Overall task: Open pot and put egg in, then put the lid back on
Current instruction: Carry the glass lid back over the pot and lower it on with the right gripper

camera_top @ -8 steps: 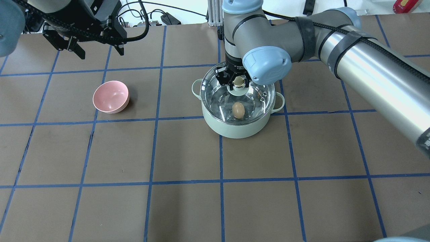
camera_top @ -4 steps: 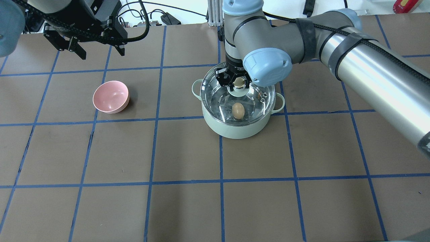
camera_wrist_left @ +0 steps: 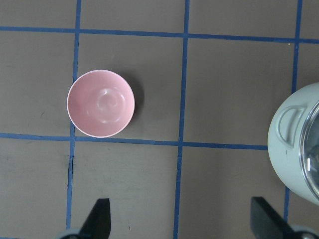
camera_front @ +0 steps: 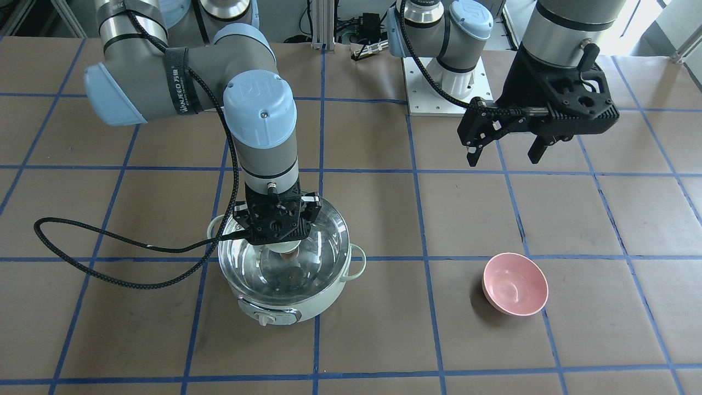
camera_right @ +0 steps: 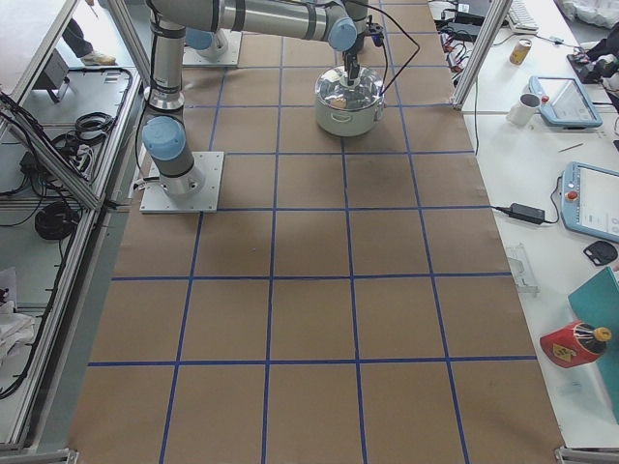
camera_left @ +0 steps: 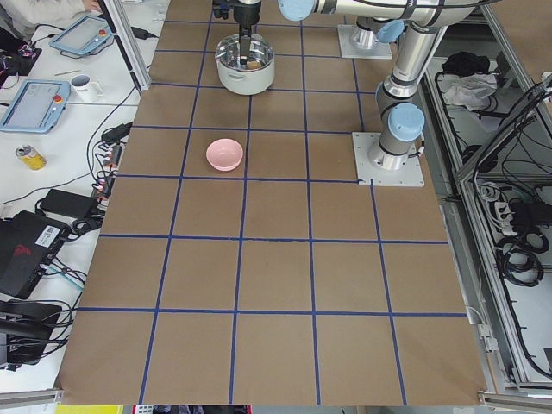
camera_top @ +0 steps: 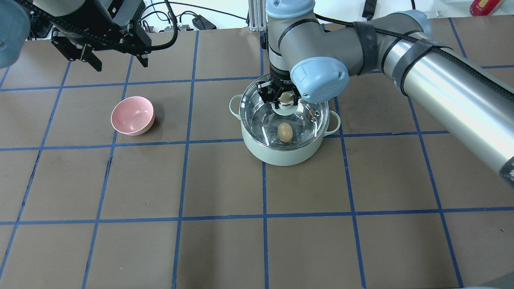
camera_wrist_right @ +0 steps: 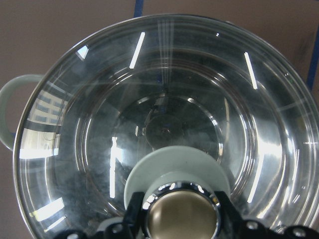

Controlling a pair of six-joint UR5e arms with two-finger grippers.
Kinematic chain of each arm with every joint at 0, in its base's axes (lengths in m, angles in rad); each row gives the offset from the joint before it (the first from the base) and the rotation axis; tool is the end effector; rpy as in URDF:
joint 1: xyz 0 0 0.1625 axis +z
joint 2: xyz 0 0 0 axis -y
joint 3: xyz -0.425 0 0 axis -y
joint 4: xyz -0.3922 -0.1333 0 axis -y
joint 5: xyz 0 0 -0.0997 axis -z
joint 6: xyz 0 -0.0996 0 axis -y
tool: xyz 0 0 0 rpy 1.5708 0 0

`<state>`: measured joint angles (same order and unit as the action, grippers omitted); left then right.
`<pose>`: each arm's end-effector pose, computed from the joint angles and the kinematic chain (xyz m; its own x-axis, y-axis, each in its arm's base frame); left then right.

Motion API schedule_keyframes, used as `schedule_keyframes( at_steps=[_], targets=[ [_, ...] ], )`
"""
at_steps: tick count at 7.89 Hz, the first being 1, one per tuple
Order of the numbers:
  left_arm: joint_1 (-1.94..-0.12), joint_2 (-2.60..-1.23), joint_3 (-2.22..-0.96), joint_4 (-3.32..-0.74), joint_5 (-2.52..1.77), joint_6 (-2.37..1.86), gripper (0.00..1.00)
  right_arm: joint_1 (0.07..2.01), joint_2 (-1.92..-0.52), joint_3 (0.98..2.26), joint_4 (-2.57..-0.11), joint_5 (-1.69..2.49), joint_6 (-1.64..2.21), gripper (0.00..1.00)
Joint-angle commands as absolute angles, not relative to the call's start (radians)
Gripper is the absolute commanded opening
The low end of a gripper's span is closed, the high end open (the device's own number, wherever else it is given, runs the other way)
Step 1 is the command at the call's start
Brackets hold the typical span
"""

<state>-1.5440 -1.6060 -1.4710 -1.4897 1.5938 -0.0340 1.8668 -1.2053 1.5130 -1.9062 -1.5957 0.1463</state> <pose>-0.1170 -0.5228 0.5285 -0.9978 -0.0637 -0.0178 -0.0605 0.9875 -0.1459 0.3083 -0.5626 0.3439 -0.9887 -0.1485 0.0206 -0.1490 0.9883 -0.0310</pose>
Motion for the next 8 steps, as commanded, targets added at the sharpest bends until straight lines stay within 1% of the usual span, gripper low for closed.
schedule_keyframes(
  at_steps=[1, 5, 6, 7, 8],
  targets=[
    [-1.543, -1.605, -1.47, -1.488, 1.595, -0.034, 1.0, 1.867, -1.203, 1.513, -1.907, -1.594, 0.146, 0.0],
    [-1.543, -1.605, -1.47, -1.482, 1.591, -0.034, 1.0, 1.867, -1.201, 1.513, -1.907, -1.594, 0.137, 0.0],
    [-1.543, -1.606, -1.47, -1.482, 1.583, -0.034, 1.0, 1.867, -1.201, 1.513, -1.907, -1.592, 0.135, 0.02],
    [-1.543, -1.608, -1.47, -1.482, 1.586, -0.034, 1.0, 1.867, -1.201, 1.513, -1.908, -1.595, 0.115, 0.38],
    [-1.543, -1.608, -1.47, -1.482, 1.588, -0.034, 1.0, 1.867, -1.2, 1.513, -1.908, -1.595, 0.071, 0.81]
  ],
)
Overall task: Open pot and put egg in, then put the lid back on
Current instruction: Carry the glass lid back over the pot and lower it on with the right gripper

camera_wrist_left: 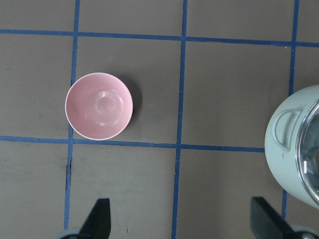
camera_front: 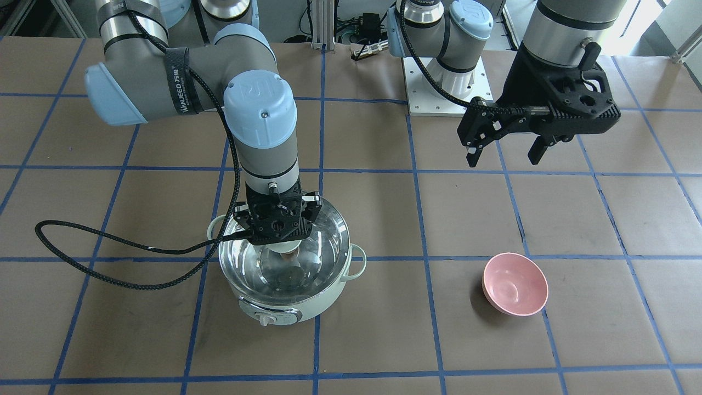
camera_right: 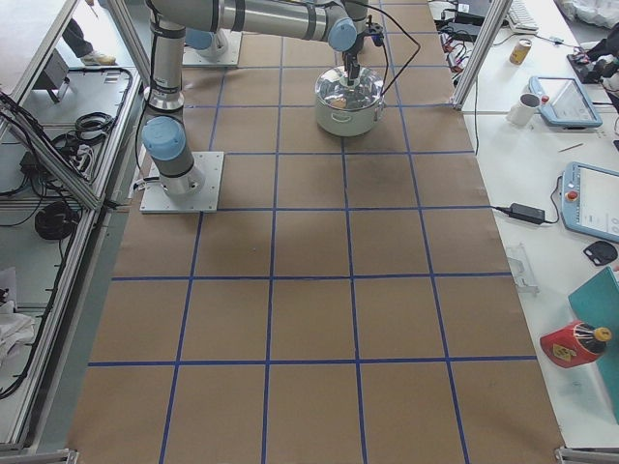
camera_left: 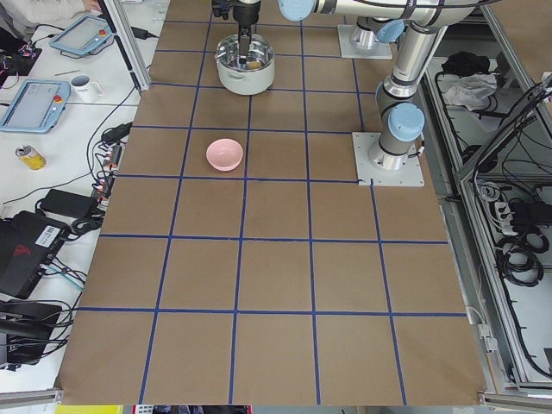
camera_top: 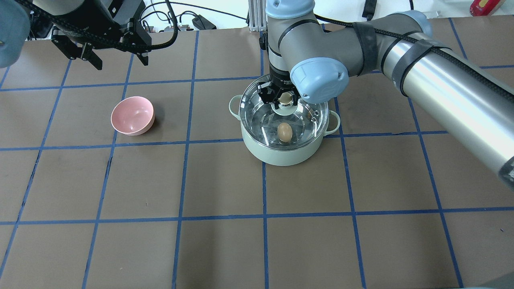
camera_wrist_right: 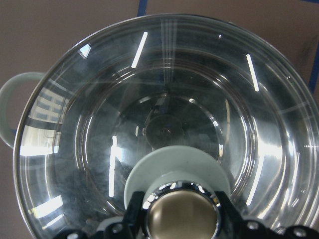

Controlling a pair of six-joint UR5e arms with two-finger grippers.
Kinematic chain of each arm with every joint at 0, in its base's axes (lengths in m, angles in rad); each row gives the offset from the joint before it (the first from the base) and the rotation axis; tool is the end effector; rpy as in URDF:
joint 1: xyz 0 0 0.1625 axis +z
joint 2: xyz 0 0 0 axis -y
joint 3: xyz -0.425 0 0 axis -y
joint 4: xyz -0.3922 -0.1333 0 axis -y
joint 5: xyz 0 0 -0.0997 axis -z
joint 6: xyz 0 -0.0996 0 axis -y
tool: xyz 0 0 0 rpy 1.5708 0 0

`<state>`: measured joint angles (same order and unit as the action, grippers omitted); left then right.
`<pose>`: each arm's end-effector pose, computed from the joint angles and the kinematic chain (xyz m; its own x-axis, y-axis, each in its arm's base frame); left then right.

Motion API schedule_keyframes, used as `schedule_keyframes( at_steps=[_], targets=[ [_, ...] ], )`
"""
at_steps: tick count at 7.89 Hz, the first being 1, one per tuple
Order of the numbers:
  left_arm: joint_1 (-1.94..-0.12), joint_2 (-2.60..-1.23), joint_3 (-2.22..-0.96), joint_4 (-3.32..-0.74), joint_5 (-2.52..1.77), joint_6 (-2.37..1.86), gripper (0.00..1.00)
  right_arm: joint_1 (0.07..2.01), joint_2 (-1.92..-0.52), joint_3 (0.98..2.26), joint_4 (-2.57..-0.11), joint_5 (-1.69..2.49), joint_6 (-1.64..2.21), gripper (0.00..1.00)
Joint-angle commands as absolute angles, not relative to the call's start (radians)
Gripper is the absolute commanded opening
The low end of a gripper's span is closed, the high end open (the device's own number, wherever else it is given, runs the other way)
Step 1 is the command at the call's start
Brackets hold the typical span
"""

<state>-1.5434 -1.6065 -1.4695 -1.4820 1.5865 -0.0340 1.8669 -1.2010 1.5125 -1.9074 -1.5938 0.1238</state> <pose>-0.1174 -0.5238 0.5299 -0.9979 -0.0634 -0.0103 -0.0610 0.9862 -0.1542 0.3089 -0.5635 0.3415 -0.9851 -0.1709 0.0197 -0.1714 0.9848 -0.0278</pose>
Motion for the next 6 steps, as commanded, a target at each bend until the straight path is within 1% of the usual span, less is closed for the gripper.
schedule_keyframes(
  at_steps=[1, 6],
  targets=[
    [-1.543, -1.608, -1.47, -1.482, 1.591, -0.034, 1.0, 1.865, -1.2, 1.513, -1.908, -1.595, 0.063, 1.0],
    [-1.543, -1.609, -1.47, -1.48, 1.592, -0.034, 1.0, 1.852, -1.273, 1.502, -1.858, -1.6, 0.064, 1.0]
  ],
)
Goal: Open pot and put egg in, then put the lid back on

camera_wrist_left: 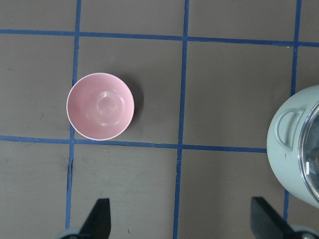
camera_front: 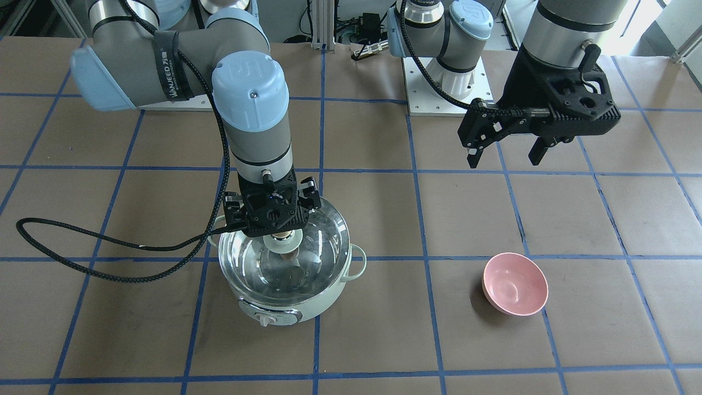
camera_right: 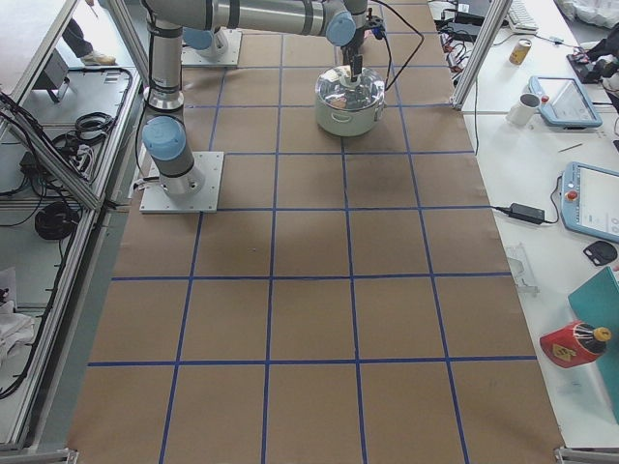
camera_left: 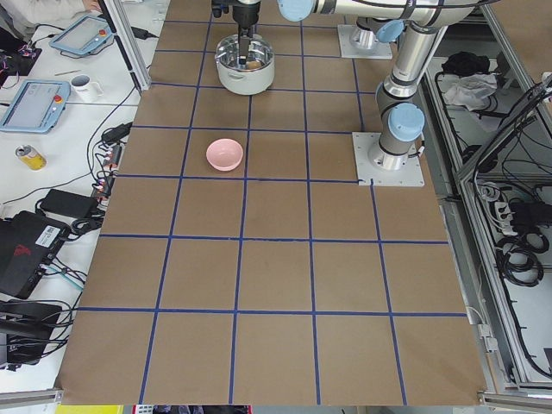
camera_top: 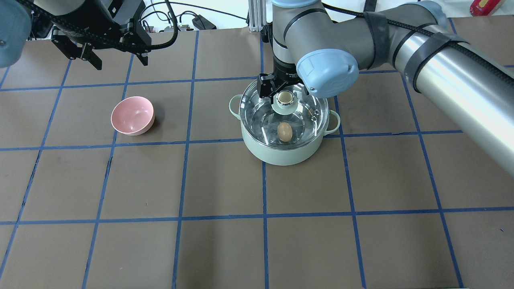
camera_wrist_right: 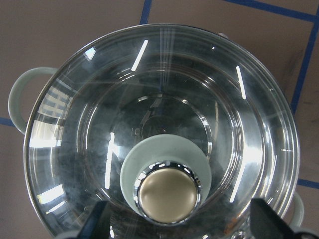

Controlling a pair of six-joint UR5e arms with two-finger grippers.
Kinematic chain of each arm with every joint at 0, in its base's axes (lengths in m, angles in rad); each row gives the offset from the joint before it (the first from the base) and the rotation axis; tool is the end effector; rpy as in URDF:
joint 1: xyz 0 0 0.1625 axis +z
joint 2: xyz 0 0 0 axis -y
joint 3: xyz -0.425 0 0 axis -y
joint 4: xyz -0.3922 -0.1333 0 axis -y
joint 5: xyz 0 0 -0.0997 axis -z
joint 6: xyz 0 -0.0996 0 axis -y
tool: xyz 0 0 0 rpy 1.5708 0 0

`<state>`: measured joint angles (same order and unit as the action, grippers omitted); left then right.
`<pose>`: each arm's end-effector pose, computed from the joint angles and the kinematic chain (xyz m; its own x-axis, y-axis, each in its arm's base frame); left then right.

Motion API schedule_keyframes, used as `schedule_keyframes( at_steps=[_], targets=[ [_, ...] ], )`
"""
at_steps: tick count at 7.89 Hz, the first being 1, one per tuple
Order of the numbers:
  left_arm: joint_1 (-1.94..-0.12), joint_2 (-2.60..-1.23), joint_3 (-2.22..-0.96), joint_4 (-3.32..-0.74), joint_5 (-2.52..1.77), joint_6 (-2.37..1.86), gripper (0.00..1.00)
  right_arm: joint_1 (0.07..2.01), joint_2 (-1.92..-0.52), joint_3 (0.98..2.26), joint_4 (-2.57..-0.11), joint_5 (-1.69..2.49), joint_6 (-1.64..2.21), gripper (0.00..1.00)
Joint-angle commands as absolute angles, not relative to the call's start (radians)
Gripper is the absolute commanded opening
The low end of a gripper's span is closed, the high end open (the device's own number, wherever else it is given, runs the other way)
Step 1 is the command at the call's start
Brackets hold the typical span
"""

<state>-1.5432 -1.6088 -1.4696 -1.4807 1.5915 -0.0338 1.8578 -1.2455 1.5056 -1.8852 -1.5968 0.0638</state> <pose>-0.1168 -0.5247 0.5288 -0.9978 -0.0641 -0.0153 -0.0610 0.9863 -0.1533 0.3008 -0.5574 0.3703 -0.9752 -0.2200 0.0224 -0.2209 0.9737 -0.0558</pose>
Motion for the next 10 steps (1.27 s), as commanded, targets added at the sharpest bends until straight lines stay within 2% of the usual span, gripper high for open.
schedule_keyframes(
  at_steps=[1, 3, 5, 10],
  targets=[
    [-1.543, -1.609, -1.47, -1.48, 1.592, -0.034, 1.0, 1.85, -1.278, 1.502, -1.856, -1.601, 0.064, 1.0],
    [-1.543, -1.609, -1.47, -1.477, 1.592, -0.035, 1.0, 1.817, -1.279, 1.494, -1.861, -1.605, 0.064, 1.0],
    [-1.543, -1.609, -1.47, -1.477, 1.591, -0.037, 1.0, 1.683, -1.337, 1.489, -1.838, -1.598, 0.026, 1.0],
    [-1.543, -1.609, -1.47, -1.474, 1.594, -0.04, 1.0, 1.499, -1.472, 1.489, -1.615, -1.657, 0.008, 1.0]
  ],
)
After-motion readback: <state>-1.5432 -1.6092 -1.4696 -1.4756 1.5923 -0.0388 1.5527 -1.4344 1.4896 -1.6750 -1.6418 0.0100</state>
